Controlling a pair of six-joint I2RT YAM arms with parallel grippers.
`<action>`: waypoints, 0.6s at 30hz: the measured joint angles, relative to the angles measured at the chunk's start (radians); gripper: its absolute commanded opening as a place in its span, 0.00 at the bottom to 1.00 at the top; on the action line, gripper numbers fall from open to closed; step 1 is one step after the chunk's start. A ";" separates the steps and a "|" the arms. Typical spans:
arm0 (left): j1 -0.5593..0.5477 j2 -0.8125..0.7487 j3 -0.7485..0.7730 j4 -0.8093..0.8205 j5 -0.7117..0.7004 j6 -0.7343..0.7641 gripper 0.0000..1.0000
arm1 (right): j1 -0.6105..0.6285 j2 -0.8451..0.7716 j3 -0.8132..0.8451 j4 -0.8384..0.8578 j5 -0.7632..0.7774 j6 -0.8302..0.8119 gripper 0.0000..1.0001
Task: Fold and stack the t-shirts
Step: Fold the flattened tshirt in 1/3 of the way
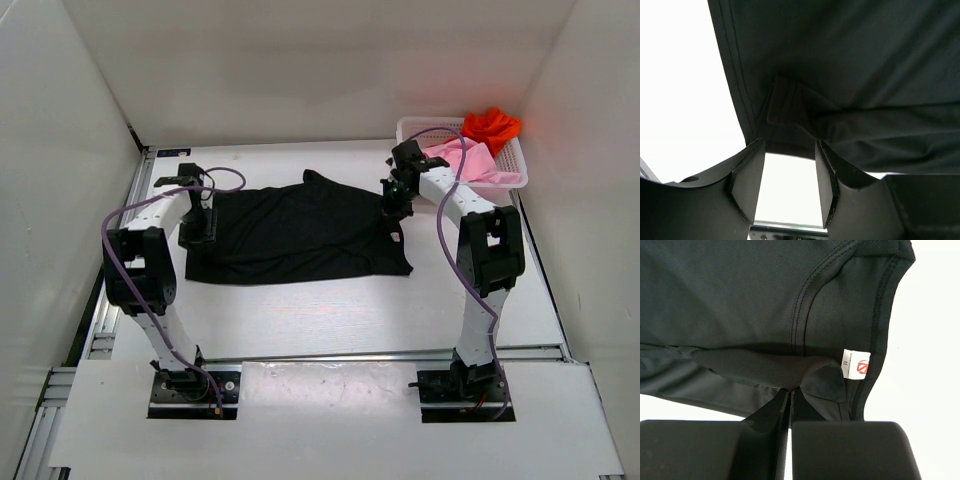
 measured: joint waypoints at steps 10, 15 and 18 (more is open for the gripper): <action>0.058 0.119 0.072 -0.053 0.060 0.000 0.51 | 0.000 -0.005 -0.012 0.002 0.004 -0.003 0.00; 0.057 0.132 0.072 -0.048 0.101 0.000 0.40 | 0.000 -0.009 -0.027 0.003 0.004 -0.004 0.00; 0.053 0.132 0.065 -0.037 0.114 0.000 0.31 | 0.000 -0.010 -0.034 0.003 0.004 -0.004 0.00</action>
